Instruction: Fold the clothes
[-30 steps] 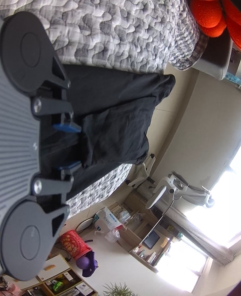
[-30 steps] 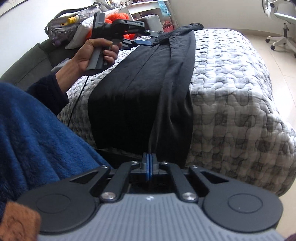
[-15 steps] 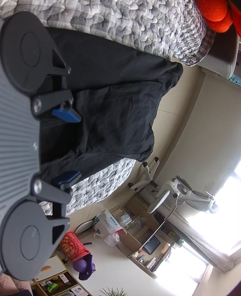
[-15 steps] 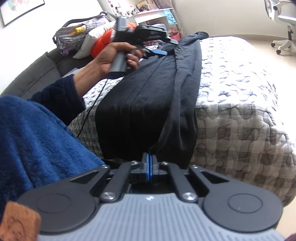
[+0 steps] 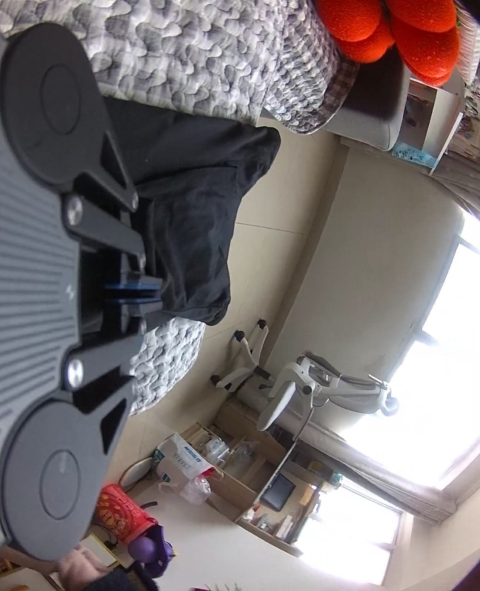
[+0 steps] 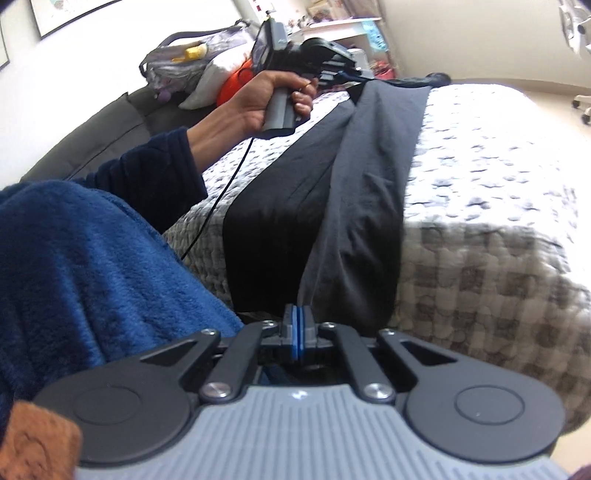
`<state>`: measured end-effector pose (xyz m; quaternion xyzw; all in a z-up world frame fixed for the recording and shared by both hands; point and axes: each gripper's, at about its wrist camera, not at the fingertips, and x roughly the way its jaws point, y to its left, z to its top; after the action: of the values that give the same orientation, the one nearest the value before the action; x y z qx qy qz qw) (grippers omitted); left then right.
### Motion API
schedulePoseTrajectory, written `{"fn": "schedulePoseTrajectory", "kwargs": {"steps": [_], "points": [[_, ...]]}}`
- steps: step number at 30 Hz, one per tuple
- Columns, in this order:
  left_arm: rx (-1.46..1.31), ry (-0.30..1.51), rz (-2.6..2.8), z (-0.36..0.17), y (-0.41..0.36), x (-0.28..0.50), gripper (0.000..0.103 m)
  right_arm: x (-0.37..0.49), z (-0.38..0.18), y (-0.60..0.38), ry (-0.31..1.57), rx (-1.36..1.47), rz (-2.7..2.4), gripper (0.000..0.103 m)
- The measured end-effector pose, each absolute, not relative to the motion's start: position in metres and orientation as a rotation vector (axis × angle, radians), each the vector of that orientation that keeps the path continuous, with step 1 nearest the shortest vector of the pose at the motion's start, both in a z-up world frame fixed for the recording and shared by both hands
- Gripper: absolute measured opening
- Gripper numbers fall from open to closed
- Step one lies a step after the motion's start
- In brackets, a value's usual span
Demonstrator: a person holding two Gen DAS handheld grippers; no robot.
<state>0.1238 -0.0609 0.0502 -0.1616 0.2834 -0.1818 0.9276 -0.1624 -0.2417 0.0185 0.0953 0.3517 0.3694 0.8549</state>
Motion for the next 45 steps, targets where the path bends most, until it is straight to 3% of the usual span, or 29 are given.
{"fn": "schedulePoseTrajectory", "kwargs": {"steps": [14, 16, 20, 22, 27, 31, 36, 38, 40, 44, 45], "points": [[-0.245, 0.529, -0.350, 0.043, -0.060, 0.115, 0.004, -0.119, -0.040, -0.209, 0.950, 0.197, 0.910, 0.003], [-0.250, 0.514, -0.349, 0.045, -0.056, 0.112, 0.004, -0.119, -0.043, -0.210, 0.958, 0.198, 0.899, 0.010], [-0.278, 0.557, -0.382, 0.045, -0.053, 0.115, 0.006, -0.130, -0.027, -0.228, 0.880, 0.208, 0.881, 0.013], [-0.290, 0.583, -0.382, 0.045, -0.048, 0.115, 0.013, -0.137, -0.012, -0.242, 0.814, 0.214, 0.854, 0.013], [-0.316, 0.618, -0.403, 0.044, -0.033, 0.095, 0.019, -0.138, 0.017, -0.280, 0.695, 0.225, 0.717, 0.013], [-0.266, 0.645, -0.450, 0.038, -0.026, 0.057, 0.029, -0.122, 0.029, -0.287, 0.667, 0.233, 0.667, 0.013], [-0.211, 0.684, -0.494, 0.026, -0.011, 0.004, 0.029, -0.074, 0.041, -0.277, 0.680, 0.246, 0.704, 0.013], [-0.172, 0.680, -0.494, 0.025, -0.008, -0.016, 0.029, -0.051, 0.041, -0.265, 0.701, 0.232, 0.731, 0.018], [-0.145, 0.677, -0.480, 0.023, -0.002, -0.032, 0.030, -0.037, 0.041, -0.244, 0.723, 0.166, 0.747, 0.045], [-0.124, 0.675, -0.455, 0.019, 0.017, -0.057, 0.033, -0.028, 0.033, -0.206, 0.750, -0.029, 0.712, 0.044], [-0.119, 0.675, -0.452, 0.018, 0.021, -0.061, 0.033, -0.028, 0.032, -0.202, 0.743, -0.057, 0.686, 0.036]]}}
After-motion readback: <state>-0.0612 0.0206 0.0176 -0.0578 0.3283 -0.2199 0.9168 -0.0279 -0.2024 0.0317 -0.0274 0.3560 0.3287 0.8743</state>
